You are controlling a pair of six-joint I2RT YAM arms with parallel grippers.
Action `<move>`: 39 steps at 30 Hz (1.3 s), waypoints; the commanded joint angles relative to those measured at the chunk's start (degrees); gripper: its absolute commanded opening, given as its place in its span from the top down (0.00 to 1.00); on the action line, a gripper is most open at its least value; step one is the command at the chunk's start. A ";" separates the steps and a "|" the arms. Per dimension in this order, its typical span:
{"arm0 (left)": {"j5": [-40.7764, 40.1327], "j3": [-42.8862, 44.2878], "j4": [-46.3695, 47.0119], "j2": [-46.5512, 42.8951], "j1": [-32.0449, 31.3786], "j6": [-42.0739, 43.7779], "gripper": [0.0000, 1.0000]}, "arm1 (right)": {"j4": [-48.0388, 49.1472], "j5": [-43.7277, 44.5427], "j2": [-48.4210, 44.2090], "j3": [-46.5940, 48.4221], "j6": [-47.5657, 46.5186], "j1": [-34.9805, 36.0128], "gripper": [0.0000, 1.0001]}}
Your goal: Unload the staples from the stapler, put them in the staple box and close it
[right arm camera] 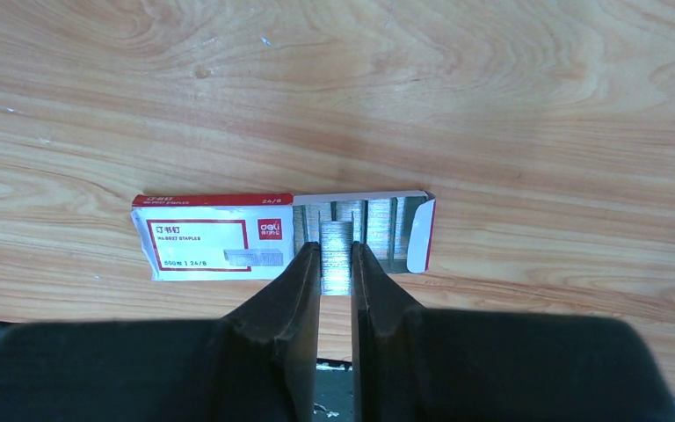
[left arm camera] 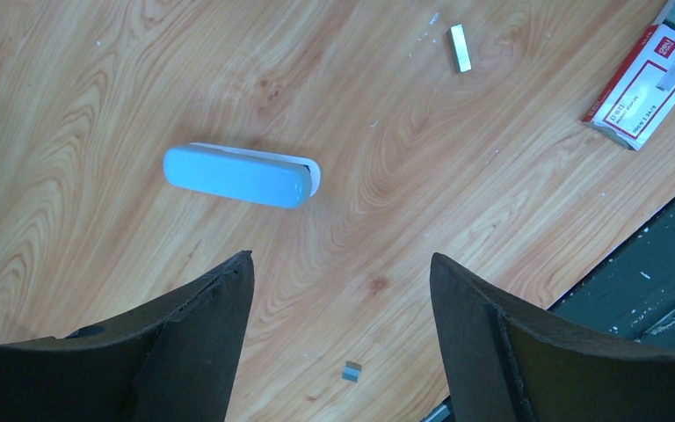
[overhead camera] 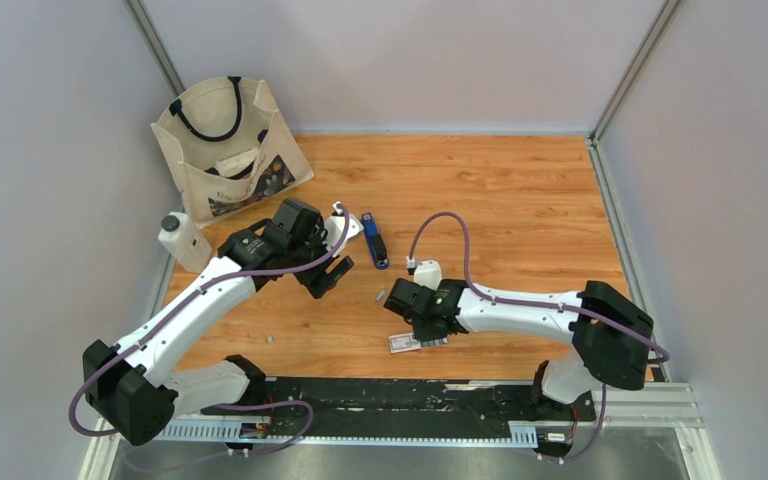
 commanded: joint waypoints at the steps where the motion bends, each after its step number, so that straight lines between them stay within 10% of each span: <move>1: 0.33 0.30 0.28 0.22 0.25 0.58 0.19 | 1.49 0.88 0.60 0.69 1.38 0.91 0.85; 39: 0.42 -0.14 0.28 0.05 0.25 0.13 0.20 | 4.21 -0.52 1.92 -0.98 -0.38 2.93 0.78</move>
